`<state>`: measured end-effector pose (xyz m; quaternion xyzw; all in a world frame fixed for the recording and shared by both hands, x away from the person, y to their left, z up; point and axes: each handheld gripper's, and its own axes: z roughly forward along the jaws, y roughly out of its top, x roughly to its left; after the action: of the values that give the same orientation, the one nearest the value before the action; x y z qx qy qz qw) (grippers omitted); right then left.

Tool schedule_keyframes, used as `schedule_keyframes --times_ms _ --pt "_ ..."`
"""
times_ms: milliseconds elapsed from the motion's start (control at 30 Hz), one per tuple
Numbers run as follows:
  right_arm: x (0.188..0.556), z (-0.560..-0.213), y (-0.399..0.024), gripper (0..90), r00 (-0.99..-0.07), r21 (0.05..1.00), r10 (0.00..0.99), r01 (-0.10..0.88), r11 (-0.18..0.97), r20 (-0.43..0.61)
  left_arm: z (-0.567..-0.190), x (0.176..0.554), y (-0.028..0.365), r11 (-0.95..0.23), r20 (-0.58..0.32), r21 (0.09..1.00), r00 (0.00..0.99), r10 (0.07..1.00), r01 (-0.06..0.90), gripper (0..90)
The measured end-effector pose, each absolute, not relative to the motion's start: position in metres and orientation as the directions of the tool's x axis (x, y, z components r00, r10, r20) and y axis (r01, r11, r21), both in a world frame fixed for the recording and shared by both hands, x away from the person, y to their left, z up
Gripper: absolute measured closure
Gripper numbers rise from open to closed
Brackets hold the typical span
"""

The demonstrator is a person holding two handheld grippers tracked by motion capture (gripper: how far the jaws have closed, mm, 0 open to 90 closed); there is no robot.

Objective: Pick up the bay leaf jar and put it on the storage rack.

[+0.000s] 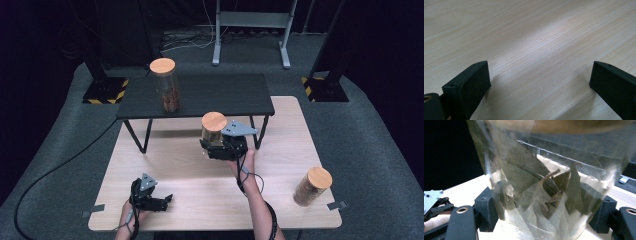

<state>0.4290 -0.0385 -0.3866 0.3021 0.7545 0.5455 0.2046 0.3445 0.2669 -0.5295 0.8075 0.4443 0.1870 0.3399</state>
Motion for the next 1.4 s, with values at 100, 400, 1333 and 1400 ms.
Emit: schedule_keyframes --times_ms 100,400,1333,1400 --pt "0.429 -0.384 -0.039 25.0 -0.734 0.946 0.679 0.231 0.227 0.016 -0.529 0.344 0.267 -0.376 0.001 0.714 0.537 0.844 0.590 2.3" --pt "0.428 -0.377 -0.040 25.0 -0.736 0.949 0.677 0.224 0.221 0.017 -0.529 0.344 0.268 -0.378 0.000 0.713 0.540 0.842 0.590 2.4" --pt "0.429 -0.352 -0.042 25.0 -0.747 0.956 0.665 0.195 0.219 -0.001 -0.529 0.344 0.268 -0.378 -0.002 0.714 0.543 0.840 0.589 2.5" --pt "0.430 -0.350 -0.041 25.0 -0.748 0.955 0.664 0.195 0.224 -0.004 -0.529 0.344 0.268 -0.379 -0.002 0.714 0.543 0.840 0.589 2.5"
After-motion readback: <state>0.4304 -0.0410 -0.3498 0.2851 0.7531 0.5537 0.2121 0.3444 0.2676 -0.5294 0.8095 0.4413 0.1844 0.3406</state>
